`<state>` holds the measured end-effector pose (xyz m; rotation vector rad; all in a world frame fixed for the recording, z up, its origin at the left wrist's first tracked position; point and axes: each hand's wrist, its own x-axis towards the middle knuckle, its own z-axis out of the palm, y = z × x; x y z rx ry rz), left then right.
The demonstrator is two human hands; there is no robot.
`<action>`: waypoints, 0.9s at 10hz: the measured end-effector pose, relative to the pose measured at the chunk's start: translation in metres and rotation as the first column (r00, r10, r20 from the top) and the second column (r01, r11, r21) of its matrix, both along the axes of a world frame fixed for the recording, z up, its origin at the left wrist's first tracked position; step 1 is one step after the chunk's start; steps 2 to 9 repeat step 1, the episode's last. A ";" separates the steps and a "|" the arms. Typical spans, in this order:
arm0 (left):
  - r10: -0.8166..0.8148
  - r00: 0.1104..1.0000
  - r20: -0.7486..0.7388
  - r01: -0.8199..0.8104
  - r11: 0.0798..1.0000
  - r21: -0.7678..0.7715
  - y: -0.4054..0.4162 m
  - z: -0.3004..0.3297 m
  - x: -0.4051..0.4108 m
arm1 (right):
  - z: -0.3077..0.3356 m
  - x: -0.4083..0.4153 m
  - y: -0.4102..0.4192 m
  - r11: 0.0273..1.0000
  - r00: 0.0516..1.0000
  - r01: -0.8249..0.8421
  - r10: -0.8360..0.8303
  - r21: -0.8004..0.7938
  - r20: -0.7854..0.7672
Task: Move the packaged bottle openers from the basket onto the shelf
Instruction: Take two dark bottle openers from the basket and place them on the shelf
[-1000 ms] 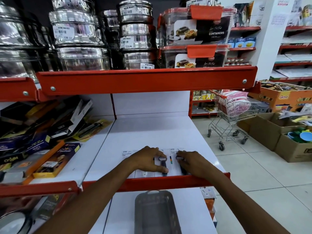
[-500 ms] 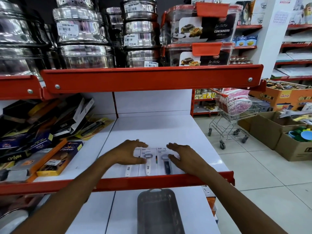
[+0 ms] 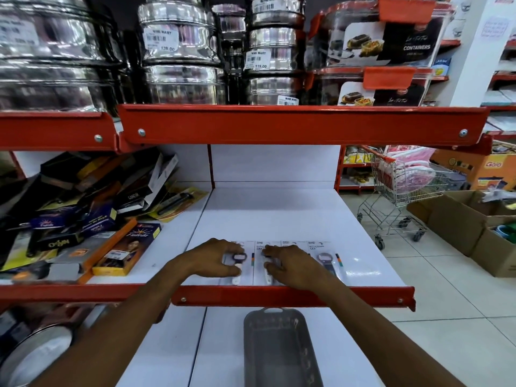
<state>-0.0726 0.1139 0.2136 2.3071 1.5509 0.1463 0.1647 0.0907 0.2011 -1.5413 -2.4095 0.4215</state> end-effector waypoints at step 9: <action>-0.037 0.999 -0.020 0.037 0.999 0.025 -0.006 -0.003 -0.001 | 0.001 -0.001 -0.006 0.999 1.000 -0.005 0.006 0.037 -0.002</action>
